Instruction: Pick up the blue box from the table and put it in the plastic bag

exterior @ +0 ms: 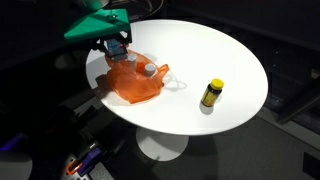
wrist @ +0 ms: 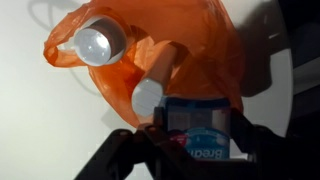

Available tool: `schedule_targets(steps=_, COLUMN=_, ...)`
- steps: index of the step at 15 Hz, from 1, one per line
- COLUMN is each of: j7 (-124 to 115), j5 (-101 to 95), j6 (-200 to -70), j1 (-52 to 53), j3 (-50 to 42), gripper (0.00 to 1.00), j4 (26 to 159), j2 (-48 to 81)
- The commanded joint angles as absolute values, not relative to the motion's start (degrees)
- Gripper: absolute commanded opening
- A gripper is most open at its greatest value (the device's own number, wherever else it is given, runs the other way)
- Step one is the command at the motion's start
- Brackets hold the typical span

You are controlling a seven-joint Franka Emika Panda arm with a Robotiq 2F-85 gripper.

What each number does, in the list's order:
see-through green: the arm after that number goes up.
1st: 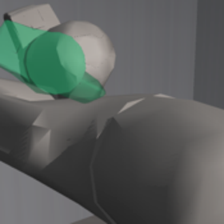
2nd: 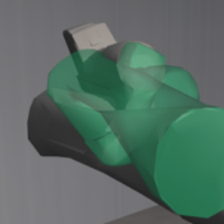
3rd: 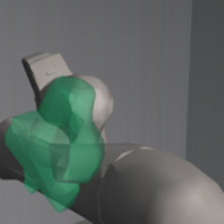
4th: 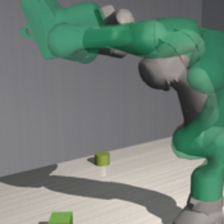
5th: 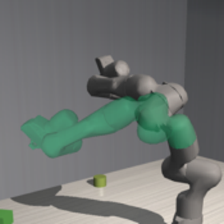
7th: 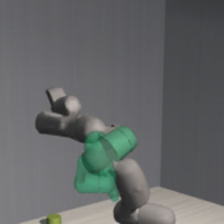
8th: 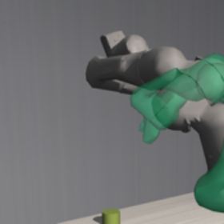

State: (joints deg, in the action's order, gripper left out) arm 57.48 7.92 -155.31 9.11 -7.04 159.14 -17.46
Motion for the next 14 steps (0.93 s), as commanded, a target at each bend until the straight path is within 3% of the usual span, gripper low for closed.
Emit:
schedule_targets(steps=1, j7=59.9, j5=9.5, j6=-155.1, j1=10.1, j3=-9.3, gripper=0.4, j4=159.1, j2=-18.7)
schedule_targets(steps=14, j7=63.1, j5=9.4, j6=-156.9, j1=9.6, j3=-13.2, gripper=0.4, j4=158.9, j2=-18.0)
